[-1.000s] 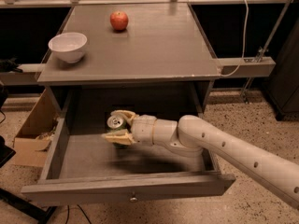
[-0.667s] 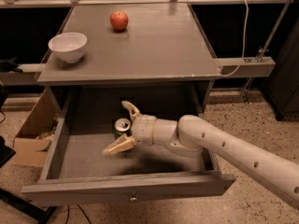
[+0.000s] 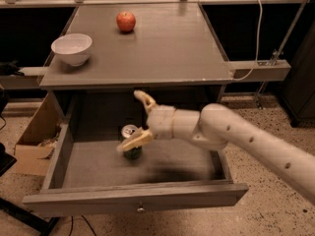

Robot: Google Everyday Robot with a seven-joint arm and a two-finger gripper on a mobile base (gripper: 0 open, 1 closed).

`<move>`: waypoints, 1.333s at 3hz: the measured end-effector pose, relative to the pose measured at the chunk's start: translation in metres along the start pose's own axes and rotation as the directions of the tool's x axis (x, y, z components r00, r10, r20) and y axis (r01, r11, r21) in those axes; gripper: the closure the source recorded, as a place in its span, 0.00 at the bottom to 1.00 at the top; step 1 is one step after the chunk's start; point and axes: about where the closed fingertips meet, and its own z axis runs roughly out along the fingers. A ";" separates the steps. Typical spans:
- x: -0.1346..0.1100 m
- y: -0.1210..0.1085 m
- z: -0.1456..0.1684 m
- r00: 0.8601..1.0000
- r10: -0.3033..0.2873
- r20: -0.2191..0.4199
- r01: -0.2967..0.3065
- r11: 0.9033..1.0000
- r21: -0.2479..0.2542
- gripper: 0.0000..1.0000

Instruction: Place green can into top drawer

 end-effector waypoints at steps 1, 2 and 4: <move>-0.063 -0.021 -0.045 0.992 -0.122 0.009 0.122 0.992 -0.031 0.00; -0.116 -0.051 -0.080 0.980 -0.193 -0.039 0.190 0.978 -0.082 0.00; -0.176 -0.070 -0.204 0.898 -0.138 -0.418 0.116 0.990 -0.078 0.00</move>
Offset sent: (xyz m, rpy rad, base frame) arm -0.0554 -0.1498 0.2166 -0.2195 -0.0924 0.4892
